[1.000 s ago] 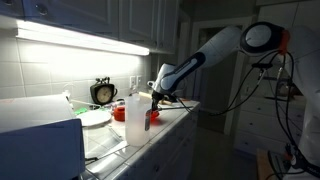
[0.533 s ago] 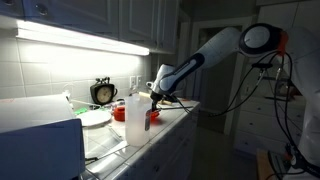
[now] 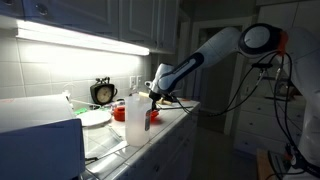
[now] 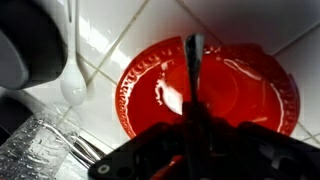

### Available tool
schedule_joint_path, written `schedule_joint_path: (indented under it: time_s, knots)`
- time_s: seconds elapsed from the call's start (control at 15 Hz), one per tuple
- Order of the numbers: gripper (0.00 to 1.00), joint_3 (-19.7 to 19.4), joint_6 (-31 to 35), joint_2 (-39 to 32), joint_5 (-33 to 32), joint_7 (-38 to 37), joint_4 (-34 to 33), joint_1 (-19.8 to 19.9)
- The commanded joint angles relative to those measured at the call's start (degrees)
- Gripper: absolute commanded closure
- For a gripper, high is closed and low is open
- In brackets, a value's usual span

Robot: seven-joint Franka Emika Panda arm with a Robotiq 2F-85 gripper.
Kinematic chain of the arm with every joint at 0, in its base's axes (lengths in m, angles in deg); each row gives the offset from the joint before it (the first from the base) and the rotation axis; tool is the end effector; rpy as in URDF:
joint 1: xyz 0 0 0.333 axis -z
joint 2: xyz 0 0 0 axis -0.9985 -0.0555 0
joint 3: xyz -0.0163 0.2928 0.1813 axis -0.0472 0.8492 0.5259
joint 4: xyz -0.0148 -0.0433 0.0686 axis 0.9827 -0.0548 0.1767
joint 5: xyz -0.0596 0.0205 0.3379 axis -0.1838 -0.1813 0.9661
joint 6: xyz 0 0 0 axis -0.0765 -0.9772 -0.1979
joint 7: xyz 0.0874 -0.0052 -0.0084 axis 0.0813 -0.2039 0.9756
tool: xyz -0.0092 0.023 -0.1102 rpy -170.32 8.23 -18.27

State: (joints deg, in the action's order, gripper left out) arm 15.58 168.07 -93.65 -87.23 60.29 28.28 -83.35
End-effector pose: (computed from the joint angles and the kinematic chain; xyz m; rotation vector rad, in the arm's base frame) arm 0.6907 -0.0063 0.3277 2.7632 1.1364 0.5144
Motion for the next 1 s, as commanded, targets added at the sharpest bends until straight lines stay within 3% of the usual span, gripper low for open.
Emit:
schedule_joint_path:
  time_s: [0.0,0.93]
  knots:
    - [0.98,-0.6,-3.33,-1.03,-4.11,-2.61,-2.84,-0.56]
    - [0.98,-2.99,-8.33,-2.24,-14.72,-3.94,-5.78,-3.08]
